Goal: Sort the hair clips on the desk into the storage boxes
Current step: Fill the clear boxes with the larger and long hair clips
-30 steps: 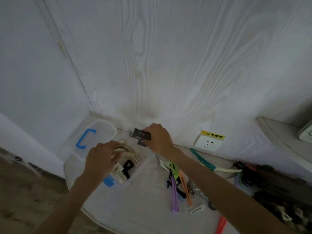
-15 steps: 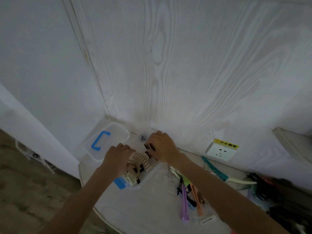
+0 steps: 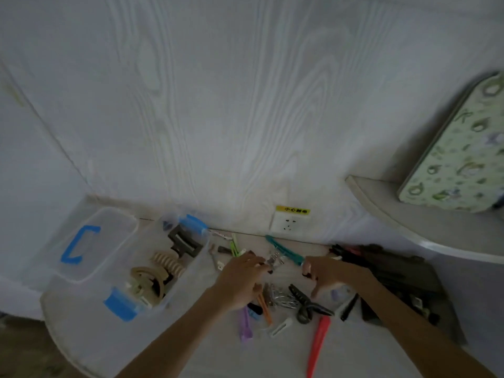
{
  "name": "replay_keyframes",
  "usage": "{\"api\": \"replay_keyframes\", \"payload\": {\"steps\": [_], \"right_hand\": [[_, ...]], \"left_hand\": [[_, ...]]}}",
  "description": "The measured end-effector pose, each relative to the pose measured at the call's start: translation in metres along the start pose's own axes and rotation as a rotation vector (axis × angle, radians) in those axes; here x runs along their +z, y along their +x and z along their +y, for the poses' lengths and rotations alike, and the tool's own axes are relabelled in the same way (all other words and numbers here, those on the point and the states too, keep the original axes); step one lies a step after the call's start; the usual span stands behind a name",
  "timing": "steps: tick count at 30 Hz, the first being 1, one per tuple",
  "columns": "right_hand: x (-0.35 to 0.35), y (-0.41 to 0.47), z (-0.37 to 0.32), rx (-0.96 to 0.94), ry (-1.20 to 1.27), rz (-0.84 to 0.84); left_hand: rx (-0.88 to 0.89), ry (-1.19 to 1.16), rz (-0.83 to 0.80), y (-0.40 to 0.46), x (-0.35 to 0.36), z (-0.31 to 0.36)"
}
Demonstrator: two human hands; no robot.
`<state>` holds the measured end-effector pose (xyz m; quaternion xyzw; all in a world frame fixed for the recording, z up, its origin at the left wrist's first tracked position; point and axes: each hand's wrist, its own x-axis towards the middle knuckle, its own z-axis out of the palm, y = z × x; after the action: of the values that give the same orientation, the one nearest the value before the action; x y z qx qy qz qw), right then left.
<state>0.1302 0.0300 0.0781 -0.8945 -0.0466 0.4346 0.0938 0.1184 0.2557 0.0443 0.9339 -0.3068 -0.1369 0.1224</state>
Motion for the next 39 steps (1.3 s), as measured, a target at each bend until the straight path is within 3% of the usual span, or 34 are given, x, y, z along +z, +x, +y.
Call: {"api": "replay_keyframes", "payload": {"steps": [3, 5, 8, 11, 16, 22, 26, 30, 35, 39], "right_hand": [[0.02, -0.01, 0.009, 0.092, -0.172, -0.152], [0.042, -0.002, 0.009, 0.016, -0.231, -0.044], [0.066, 0.016, 0.012, -0.055, -0.13, 0.246], [0.069, 0.027, 0.009, -0.031, -0.017, 0.369], [0.055, 0.043, -0.002, 0.025, 0.146, 0.388], [0.026, 0.034, 0.009, -0.073, 0.188, 0.366], [0.009, 0.023, 0.02, -0.087, 0.207, 0.484], [-0.01, 0.012, 0.015, -0.156, 0.362, 0.514], [-0.027, 0.01, -0.031, -0.275, 0.485, 0.588], [-0.036, 0.019, -0.089, -0.417, 0.548, 0.557]], "left_hand": [[0.001, 0.104, -0.102, 0.005, 0.023, -0.001], [-0.043, 0.117, -0.09, 0.006, 0.033, -0.005], [-0.096, 0.074, 0.023, 0.008, 0.041, -0.011], [-0.108, 0.005, 0.102, 0.012, 0.038, -0.005], [-0.034, 0.07, -0.033, 0.019, 0.029, 0.008], [-0.071, 0.146, -0.097, 0.029, 0.025, 0.015], [-0.126, -0.05, -0.054, 0.034, 0.015, 0.011], [-0.199, -0.419, 0.021, 0.024, -0.016, 0.0], [-0.35, -0.781, 0.052, -0.015, -0.074, -0.034], [-0.46, -0.85, 0.207, -0.057, -0.108, -0.062]]}}
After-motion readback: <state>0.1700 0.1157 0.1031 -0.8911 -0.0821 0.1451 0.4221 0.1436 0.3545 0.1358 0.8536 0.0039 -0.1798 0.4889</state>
